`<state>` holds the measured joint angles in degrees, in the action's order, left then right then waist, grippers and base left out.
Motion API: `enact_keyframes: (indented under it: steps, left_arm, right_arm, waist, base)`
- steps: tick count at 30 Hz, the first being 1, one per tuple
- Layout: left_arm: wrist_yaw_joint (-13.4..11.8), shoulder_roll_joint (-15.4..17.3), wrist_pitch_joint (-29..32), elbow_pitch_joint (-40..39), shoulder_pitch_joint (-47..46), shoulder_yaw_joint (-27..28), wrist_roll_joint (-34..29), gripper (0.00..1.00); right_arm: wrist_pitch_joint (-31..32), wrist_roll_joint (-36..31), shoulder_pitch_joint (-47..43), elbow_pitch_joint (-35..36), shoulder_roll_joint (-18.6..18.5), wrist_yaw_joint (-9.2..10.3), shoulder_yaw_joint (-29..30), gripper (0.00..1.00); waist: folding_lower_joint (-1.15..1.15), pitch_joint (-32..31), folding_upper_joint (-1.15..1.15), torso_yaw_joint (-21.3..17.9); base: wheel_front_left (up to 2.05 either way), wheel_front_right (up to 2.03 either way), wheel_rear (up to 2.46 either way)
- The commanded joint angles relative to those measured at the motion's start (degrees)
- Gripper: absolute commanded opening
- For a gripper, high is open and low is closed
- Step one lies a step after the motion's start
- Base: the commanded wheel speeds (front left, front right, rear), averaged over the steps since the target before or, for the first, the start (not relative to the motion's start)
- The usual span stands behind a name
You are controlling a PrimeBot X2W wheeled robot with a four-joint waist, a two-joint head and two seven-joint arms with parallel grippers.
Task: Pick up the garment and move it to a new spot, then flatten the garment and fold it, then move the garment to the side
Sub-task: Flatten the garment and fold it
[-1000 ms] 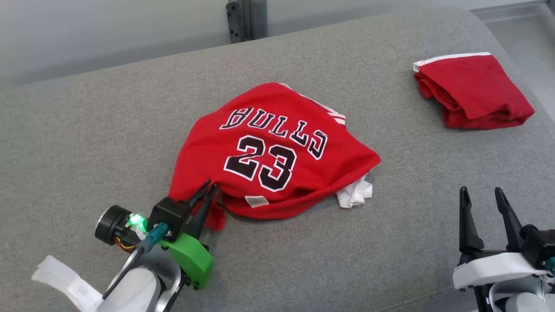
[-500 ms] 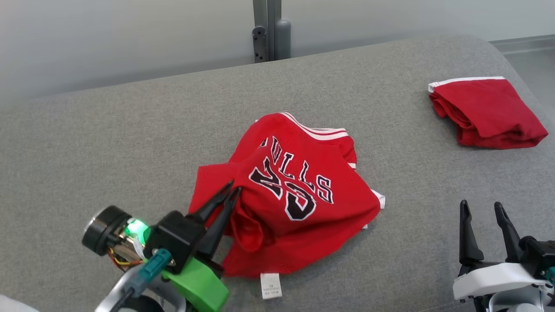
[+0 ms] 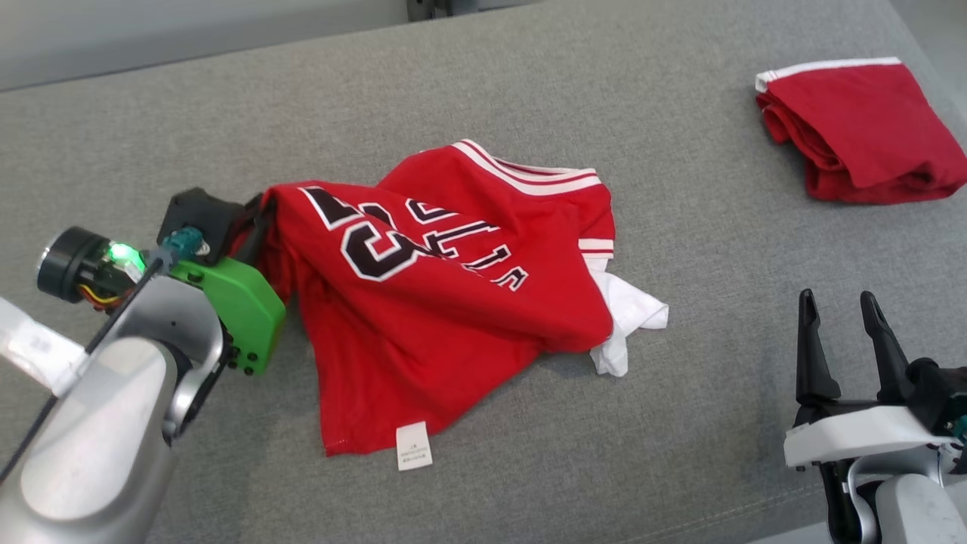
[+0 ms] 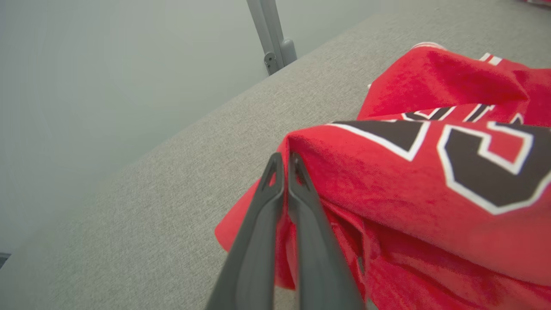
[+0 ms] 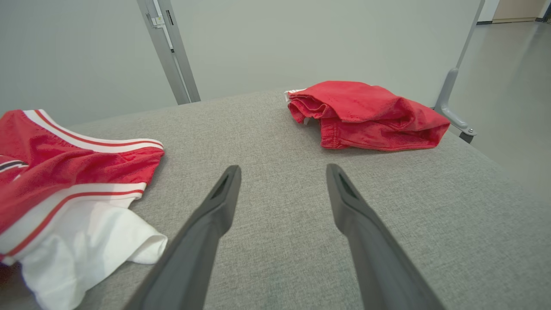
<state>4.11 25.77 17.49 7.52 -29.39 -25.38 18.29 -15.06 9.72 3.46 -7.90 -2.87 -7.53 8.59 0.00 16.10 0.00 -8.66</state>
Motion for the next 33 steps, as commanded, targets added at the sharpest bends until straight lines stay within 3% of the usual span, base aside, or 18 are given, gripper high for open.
enact_keyframes:
  steps: [1, 10, 12, 13, 14, 19, 23, 30, 33]
  left_arm:
    - [0.8, 0.1, -1.1, 3.4, -3.1, -0.5, -0.6, 0.0]
    - [2.4, -4.1, -13.9, 24.1, -11.2, -2.6, -0.9, 0.0]
    - [2.0, -5.0, -16.9, 27.0, -11.3, -3.3, -1.6, 0.4]
    - [1.8, -5.8, -18.5, 28.1, -11.1, -3.2, -1.4, 0.84]
    - [1.5, -6.3, -19.8, 29.1, -10.7, -3.2, -1.4, 1.0]
    - [-0.8, -7.9, -25.8, 30.8, -6.2, -1.5, 0.8, 1.0]
    - [-4.5, -8.6, -29.9, 27.1, 1.0, 2.2, 4.2, 1.0]
    - [-12.0, -10.0, -32.4, 11.3, 21.8, 7.3, 7.6, 1.0]
    - [-14.0, -11.6, -32.7, 4.5, 30.2, 8.9, 8.3, 1.0]
  right_arm:
    - [-0.2, -0.4, 1.3, 0.3, -0.1, 0.08, 0.0, 1.0]
    - [-0.1, -1.6, 2.4, 0.7, -0.1, 0.08, 0.7, 1.0]
    - [-0.2, -2.0, 1.9, 0.6, -0.1, 0.08, 0.8, 1.0]
    - [-0.2, -2.1, 1.7, 0.5, -0.1, 0.08, 0.8, 1.0]
    - [-0.1, -2.1, 1.4, 0.5, -0.1, 0.08, 0.7, 1.0]
    - [-0.1, -2.3, -0.2, 0.3, -0.1, 0.08, 0.4, 1.0]
    - [-0.1, -2.3, -2.2, 0.7, -0.1, 0.08, 1.6, 1.0]
    - [-0.1, -3.8, -6.9, 1.7, -0.1, 0.08, 3.2, 1.0]
    - [-0.1, -4.0, -8.8, 2.1, -0.1, 0.08, 4.5, 1.0]
  waist:
    - [0.0, 5.5, 0.0, -2.8]
    - [0.0, 6.4, 0.0, -2.3]
    - [0.0, 5.4, 0.0, -1.6]
    - [0.0, 4.8, 0.0, -1.1]
    - [0.0, 4.1, 0.0, -0.7]
    - [0.0, -1.0, 0.0, 0.9]
    - [0.0, -6.1, 0.0, 2.0]
    - [0.0, -12.7, 0.0, 3.7]
    - [0.0, -14.7, 0.0, 4.6]
  base:
    - [0.0, 0.0, 0.0]
    - [0.0, 0.0, 0.0]
    - [0.0, 0.0, 0.0]
    - [0.0, 0.0, 0.0]
    - [0.0, 0.0, 0.0]
    - [0.0, 0.0, 0.0]
    - [0.0, 0.0, 0.0]
    - [0.0, 0.0, 0.0]
    - [0.0, 0.0, 0.0]
